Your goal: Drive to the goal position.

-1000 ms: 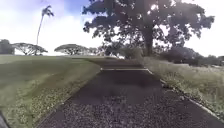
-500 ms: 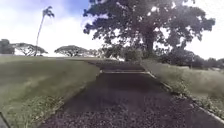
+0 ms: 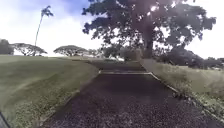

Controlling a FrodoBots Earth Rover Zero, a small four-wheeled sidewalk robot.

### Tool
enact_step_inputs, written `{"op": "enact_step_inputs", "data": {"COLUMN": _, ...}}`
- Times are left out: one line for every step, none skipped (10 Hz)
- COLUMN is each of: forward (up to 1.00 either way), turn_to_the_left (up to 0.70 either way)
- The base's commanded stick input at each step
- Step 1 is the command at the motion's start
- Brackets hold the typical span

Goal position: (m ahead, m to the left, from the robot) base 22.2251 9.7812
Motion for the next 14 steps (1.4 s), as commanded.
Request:
{"op": "enact_step_inputs", "data": {"forward": 0.50, "turn_to_the_left": 0.00}}
{"op": "enact_step_inputs", "data": {"forward": 0.50, "turn_to_the_left": 0.00}}
{"op": "enact_step_inputs", "data": {"forward": 0.50, "turn_to_the_left": 0.00}}
{"op": "enact_step_inputs", "data": {"forward": 0.50, "turn_to_the_left": 0.00}}
{"op": "enact_step_inputs", "data": {"forward": 0.50, "turn_to_the_left": 0.00}}
{"op": "enact_step_inputs", "data": {"forward": 0.50, "turn_to_the_left": 0.00}}
{"op": "enact_step_inputs", "data": {"forward": 0.50, "turn_to_the_left": 0.00}}
{"op": "enact_step_inputs", "data": {"forward": 0.50, "turn_to_the_left": 0.00}}
{"op": "enact_step_inputs", "data": {"forward": 0.50, "turn_to_the_left": 0.00}}
{"op": "enact_step_inputs", "data": {"forward": 0.50, "turn_to_the_left": 0.00}}
{"op": "enact_step_inputs", "data": {"forward": 0.50, "turn_to_the_left": 0.00}}
{"op": "enact_step_inputs", "data": {"forward": 0.50, "turn_to_the_left": 0.00}}
{"op": "enact_step_inputs", "data": {"forward": 0.50, "turn_to_the_left": 0.00}}
{"op": "enact_step_inputs", "data": {"forward": 0.50, "turn_to_the_left": 0.00}}
